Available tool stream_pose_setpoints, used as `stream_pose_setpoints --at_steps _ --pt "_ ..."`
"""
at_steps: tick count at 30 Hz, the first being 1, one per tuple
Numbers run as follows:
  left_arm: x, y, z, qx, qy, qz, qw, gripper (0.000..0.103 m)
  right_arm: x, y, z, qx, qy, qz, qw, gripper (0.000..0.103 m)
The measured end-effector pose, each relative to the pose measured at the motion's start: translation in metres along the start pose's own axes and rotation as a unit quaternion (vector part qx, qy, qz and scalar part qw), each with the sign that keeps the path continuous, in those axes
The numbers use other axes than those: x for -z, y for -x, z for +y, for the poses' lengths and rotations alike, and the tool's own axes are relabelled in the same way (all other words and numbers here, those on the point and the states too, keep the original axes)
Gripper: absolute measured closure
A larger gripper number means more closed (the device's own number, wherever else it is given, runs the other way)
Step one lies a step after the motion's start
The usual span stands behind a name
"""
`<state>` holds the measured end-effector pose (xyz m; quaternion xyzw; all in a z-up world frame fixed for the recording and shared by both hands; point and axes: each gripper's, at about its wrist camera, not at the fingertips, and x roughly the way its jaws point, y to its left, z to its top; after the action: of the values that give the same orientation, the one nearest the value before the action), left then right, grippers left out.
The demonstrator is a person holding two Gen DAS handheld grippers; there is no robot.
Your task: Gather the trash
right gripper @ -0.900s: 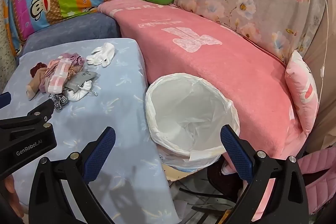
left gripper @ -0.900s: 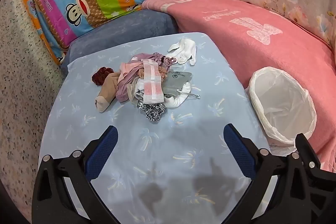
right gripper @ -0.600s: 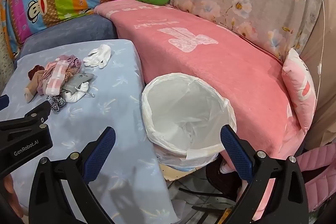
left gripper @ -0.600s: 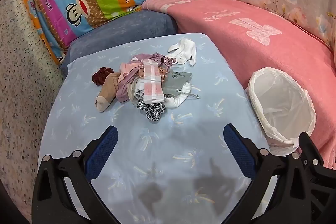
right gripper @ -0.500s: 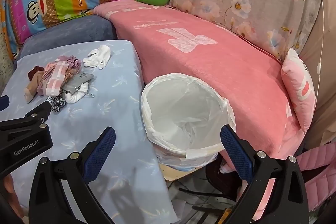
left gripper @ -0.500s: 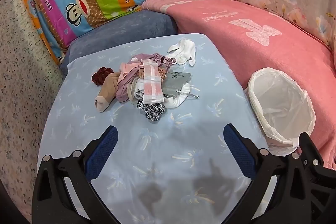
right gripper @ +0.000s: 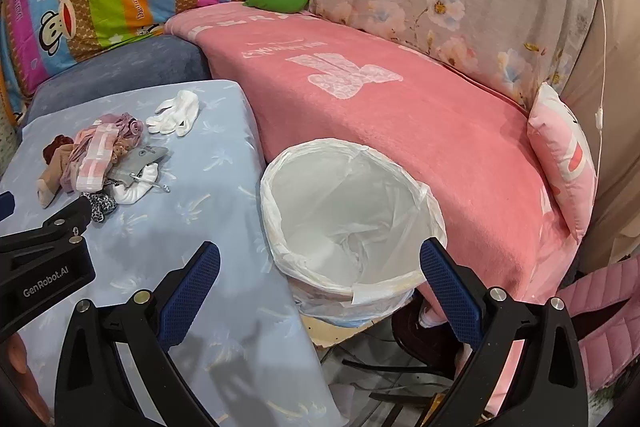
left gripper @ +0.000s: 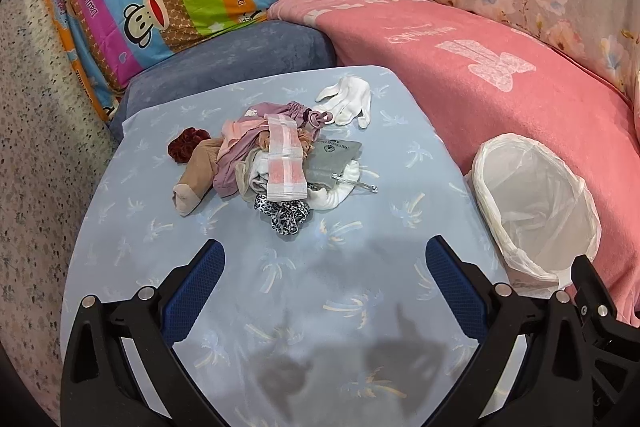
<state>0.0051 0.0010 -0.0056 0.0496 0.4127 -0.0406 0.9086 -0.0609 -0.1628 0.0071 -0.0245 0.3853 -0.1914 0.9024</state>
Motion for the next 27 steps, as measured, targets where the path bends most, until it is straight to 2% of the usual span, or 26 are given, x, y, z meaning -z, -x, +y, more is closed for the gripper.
stream_pose_setpoints --at_steps 27 --pt "0.004 0.004 0.01 0.012 0.01 -0.017 0.9997 0.007 -0.002 0.012 0.004 0.013 -0.002 -0.024 1.0 0.007"
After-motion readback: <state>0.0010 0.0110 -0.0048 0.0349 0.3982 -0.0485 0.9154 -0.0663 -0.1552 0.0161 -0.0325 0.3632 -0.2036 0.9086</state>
